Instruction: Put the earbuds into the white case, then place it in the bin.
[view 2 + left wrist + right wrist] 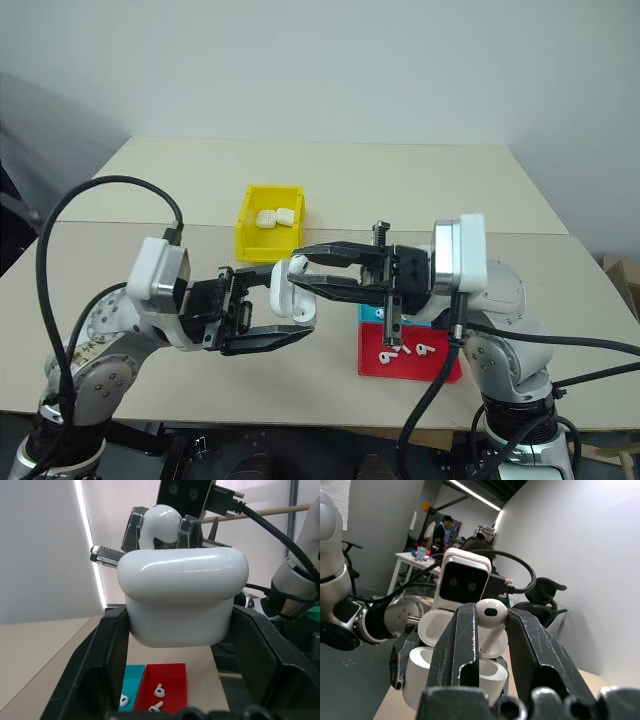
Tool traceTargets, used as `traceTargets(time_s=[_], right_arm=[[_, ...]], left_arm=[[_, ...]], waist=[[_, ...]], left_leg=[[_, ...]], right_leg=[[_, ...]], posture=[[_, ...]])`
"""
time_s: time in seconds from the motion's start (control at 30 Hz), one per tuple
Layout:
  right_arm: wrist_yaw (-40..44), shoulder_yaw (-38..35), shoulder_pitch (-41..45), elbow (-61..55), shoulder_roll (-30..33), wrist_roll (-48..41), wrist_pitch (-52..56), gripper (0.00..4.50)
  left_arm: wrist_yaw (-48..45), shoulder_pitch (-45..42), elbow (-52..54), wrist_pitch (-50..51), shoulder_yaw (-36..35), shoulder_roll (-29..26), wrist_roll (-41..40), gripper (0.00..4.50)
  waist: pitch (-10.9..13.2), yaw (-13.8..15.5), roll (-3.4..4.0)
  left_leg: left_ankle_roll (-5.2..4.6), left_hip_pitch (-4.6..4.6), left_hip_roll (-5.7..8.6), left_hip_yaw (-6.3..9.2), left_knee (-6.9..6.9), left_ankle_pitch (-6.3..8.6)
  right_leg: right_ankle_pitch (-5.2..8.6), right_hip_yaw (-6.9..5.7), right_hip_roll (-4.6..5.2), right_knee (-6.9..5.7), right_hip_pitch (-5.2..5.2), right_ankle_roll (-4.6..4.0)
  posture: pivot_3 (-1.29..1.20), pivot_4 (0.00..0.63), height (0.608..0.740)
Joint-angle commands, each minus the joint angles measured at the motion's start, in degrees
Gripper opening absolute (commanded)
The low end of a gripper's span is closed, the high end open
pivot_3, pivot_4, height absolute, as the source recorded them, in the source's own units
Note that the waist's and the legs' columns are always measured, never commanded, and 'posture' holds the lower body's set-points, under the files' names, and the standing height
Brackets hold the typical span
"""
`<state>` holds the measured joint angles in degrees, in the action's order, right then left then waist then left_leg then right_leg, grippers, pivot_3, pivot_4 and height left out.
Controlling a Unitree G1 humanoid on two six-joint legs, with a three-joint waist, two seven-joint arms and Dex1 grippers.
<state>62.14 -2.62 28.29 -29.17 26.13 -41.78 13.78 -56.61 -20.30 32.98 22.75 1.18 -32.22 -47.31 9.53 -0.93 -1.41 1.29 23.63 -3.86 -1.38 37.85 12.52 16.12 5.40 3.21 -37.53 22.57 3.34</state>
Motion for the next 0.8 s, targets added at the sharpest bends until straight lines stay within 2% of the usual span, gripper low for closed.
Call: traceTargets(time_s=[0.03, 0.73, 0.8], right_arm=[[0.39, 0.27, 0.1, -0.22, 0.39, 0.59, -2.24, 0.65], [2.88, 1.63, -1.32, 1.43, 3.04, 2.48, -4.32, 0.65], [3.03, 1.8, -1.3, 1.52, 3.09, 2.79, -4.51, 1.38]], left_arm=[[-0.47, -1.03, 0.93, -0.83, -0.12, 0.38, -0.2, 2.76], [-0.56, -1.47, 0.95, -1.06, 0.09, 1.1, 0.82, 2.76], [-0.67, -1.48, 0.93, -1.04, 0.12, 1.08, 0.92, 2.76]], waist=[[0.0, 0.0, 0.0], [0.0, 0.02, 0.0], [0.0, 0.03, 0.0]], left_leg=[[0.0, 0.0, 0.0, 0.0, 0.0, 0.0], [0.0, 0.0, 0.0, 0.0, -0.01, 0.0], [0.0, 0.0, 0.0, 0.0, -0.01, 0.0]], right_leg=[[0.0, 0.0, 0.0, 0.0, 0.0, 0.0], [0.0, 0.0, 0.0, 0.01, 0.0, 0.0], [0.0, 0.0, 0.0, 0.02, 0.0, 0.0]], posture=[[0.0, 0.15, 0.74], [0.0, 0.15, 0.74], [0.0, 0.15, 0.74]])
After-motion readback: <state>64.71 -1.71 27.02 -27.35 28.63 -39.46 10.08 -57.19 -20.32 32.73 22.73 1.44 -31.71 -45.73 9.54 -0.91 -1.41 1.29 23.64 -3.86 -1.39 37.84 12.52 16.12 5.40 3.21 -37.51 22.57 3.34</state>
